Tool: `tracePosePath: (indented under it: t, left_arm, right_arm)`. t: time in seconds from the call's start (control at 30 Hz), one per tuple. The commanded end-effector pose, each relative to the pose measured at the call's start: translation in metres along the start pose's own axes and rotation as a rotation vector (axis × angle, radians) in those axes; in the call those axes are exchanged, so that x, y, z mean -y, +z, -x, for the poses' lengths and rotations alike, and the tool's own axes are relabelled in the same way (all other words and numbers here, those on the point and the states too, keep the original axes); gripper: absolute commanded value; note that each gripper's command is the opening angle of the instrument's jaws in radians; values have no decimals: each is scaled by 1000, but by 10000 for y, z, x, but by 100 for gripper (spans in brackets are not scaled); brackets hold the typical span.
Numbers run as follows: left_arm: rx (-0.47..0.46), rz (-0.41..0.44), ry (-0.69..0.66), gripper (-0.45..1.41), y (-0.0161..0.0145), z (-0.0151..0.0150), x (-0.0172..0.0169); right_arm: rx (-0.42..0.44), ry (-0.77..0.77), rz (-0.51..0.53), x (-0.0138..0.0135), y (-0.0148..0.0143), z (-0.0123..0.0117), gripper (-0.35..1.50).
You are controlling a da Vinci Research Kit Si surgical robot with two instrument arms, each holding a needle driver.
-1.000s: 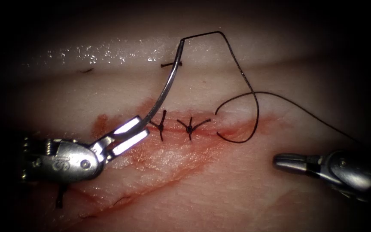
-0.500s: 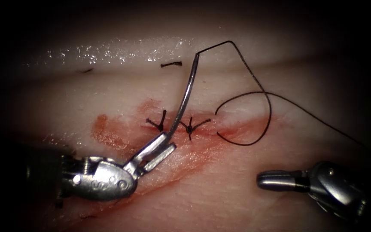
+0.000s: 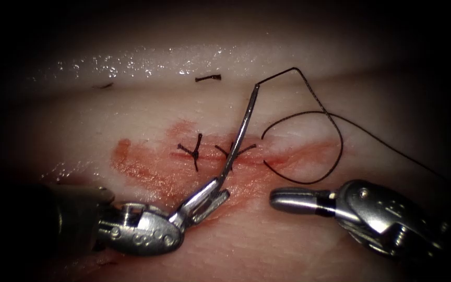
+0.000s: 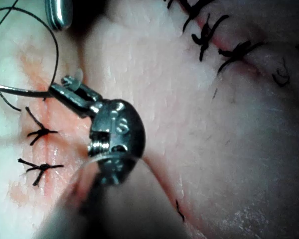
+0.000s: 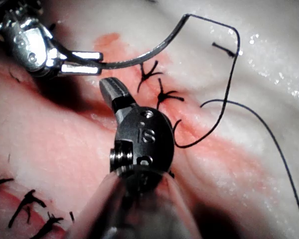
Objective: Wound Closure
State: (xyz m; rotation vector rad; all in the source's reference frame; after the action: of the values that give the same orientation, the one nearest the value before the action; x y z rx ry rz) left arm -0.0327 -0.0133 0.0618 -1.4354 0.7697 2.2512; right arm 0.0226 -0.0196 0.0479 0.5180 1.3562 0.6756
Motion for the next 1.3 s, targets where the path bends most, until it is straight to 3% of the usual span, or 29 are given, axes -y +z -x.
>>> tracePosePath:
  t: [0.03, 0.17, 0.23, 0.27, 0.33, 0.4, 0.43, 0.5, 0.6, 0.93, 1.3]
  left_arm:
    - [-2, 3, -3, -45, 4, 3, -5]
    - [0, 9, 4, -45, 4, 3, -5]
    - [-1, 10, 4, -45, 4, 3, -4]
    - [-1, 10, 4, -45, 4, 3, -4]
    - [1, 12, 4, -45, 4, 3, -4]
    - [3, 13, 22, -45, 4, 3, -4]
    - [3, 12, 34, -45, 4, 3, -5]
    - [2, 10, 57, -45, 4, 2, -5]
    - [2, 8, 93, -45, 4, 2, -5]
    - [-37, 6, 135, -45, -1, -6, -7]
    - [-78, 14, 156, -45, -3, -20, -9]
  right_arm:
    - [-1, -1, -4, -3, 10, 1, 5]
    - [-1, -2, -4, -7, 9, 3, -3]
    - [0, -14, -5, -8, 8, 3, 17]
    - [0, -14, -5, -8, 8, 3, 17]
    - [0, -13, -5, -9, 8, 2, 44]
    - [2, -8, -1, -11, 11, -1, 96]
    - [0, -8, 2, -12, 12, -3, 113]
    - [1, 14, 15, -14, 16, -6, 131]
    - [-16, 207, 44, -16, 23, -11, 133]
    - [-149, 483, 236, -35, 37, -20, 140]
    - [-178, 557, 265, -39, 54, -8, 141]
